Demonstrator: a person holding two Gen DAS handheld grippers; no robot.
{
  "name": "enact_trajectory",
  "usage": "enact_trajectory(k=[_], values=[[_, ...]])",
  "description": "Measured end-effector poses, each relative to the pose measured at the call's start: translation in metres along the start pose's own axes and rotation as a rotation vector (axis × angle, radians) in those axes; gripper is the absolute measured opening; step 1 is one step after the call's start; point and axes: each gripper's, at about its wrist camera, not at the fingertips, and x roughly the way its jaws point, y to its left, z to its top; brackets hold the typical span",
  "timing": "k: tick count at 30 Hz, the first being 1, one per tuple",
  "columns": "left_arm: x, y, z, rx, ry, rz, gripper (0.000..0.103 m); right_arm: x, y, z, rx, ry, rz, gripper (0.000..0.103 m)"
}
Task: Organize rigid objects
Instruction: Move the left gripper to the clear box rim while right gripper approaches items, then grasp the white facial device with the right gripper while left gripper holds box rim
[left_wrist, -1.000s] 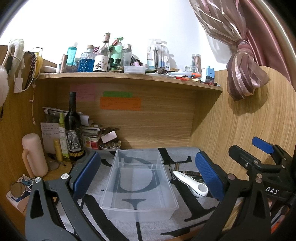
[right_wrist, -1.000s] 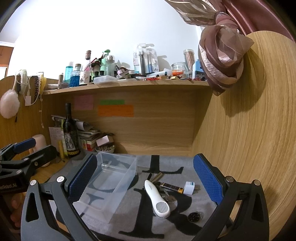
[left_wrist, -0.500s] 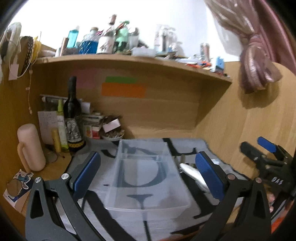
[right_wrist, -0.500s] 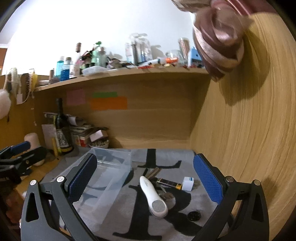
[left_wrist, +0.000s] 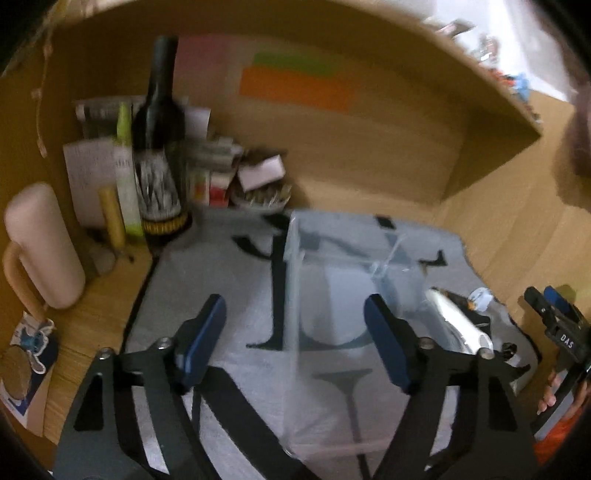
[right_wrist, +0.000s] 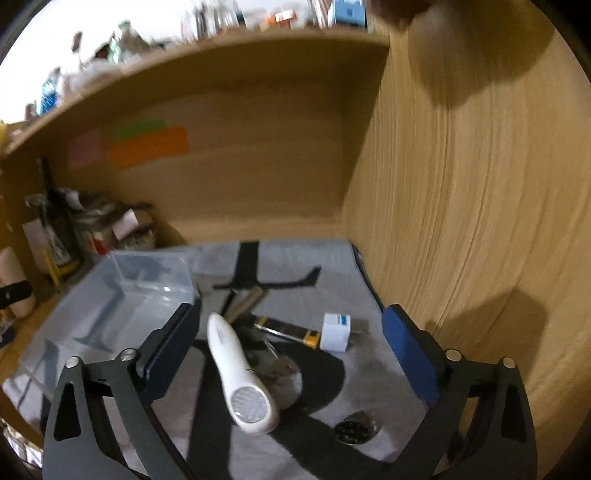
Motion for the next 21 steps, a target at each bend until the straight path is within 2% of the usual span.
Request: enact_trajectory(k=[3,9,10,13,21], values=[[0.02,0.005,0.002,0.013,0.054,0.02,0.065,0.017,-0.004,-0.003,0.001,0.06,0.009,0.087],[0.05,0.008,0.002,0.04,0.183,-0.017,0.04,0.036,0.002,-0.007,-0.045,0.156,0.047,0.077],[0.053,0.008,0.001,0.035,0.199,-0.023,0.032,0.04,0.004,-0.006,-0.054,0.17,0.055,0.074],[0.061,0.012,-0.003,0.015,0.246,-0.057,0.029,0.049,0.016,-0.011,-0.092,0.23,0.065,0.068],[0.068,0.003,-0.014,0.038,0.324,-0.092,0.011,0.068,0.031,-0.036,-0.124,0.339,0.07,0.064]])
